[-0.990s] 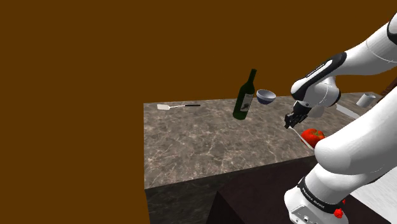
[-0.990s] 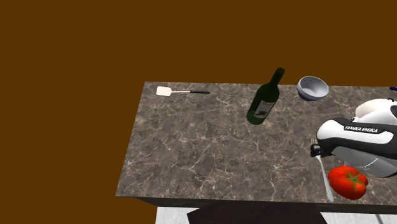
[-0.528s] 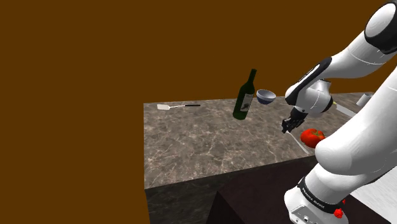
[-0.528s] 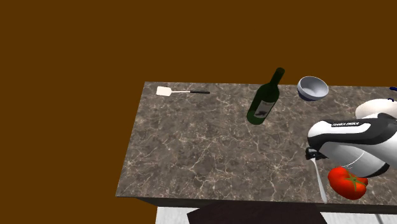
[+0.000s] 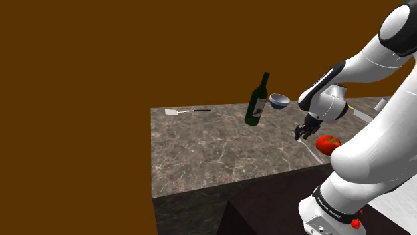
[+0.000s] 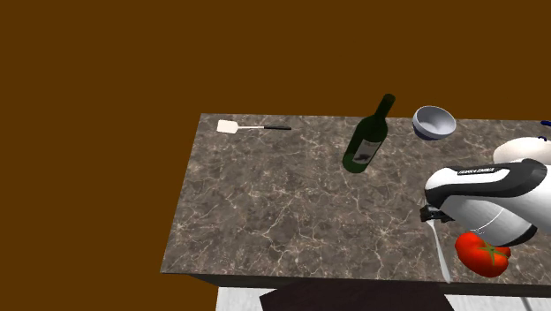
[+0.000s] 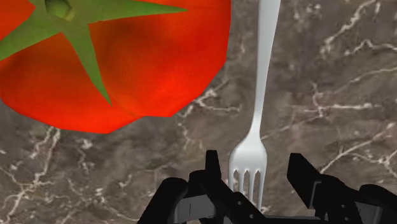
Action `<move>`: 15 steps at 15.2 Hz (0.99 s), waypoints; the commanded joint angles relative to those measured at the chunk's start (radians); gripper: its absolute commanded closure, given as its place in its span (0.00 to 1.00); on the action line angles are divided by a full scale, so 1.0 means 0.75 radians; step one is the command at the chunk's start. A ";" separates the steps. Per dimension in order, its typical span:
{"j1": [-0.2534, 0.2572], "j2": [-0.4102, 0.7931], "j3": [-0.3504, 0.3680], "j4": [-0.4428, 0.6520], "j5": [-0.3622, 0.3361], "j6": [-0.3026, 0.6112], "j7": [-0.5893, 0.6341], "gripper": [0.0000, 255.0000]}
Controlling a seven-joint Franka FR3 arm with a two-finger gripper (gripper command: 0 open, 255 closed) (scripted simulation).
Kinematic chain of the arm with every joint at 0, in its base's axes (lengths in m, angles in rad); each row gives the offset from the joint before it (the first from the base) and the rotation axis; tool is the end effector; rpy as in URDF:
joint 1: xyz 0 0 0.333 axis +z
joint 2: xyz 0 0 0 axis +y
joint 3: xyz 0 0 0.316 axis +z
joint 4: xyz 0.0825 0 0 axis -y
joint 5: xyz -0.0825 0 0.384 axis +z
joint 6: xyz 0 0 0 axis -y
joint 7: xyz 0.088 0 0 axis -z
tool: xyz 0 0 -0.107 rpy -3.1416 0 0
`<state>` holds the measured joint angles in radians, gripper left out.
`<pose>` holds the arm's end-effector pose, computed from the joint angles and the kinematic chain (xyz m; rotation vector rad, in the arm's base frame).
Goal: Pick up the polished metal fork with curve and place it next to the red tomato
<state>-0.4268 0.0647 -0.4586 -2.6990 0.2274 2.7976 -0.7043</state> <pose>0.2505 -0.3278 0.2152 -3.0739 0.6107 -0.1062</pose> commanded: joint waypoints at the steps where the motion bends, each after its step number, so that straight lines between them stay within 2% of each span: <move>1: 0.000 0.000 0.000 0.000 0.000 0.000 0.000 0.00; 5: 0.000 0.000 0.000 0.000 0.000 0.000 0.000 0.00; 7: 0.005 -0.130 -0.048 -0.011 -0.192 -0.098 0.138 0.00; 9: -0.021 -0.239 -0.047 -0.009 -0.315 -0.195 0.226 0.00; 15: -0.028 -0.239 -0.040 -0.009 -0.313 -0.195 0.224 0.00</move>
<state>-0.4474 -0.1135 -0.4888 -2.7060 -0.0068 2.6520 -0.5366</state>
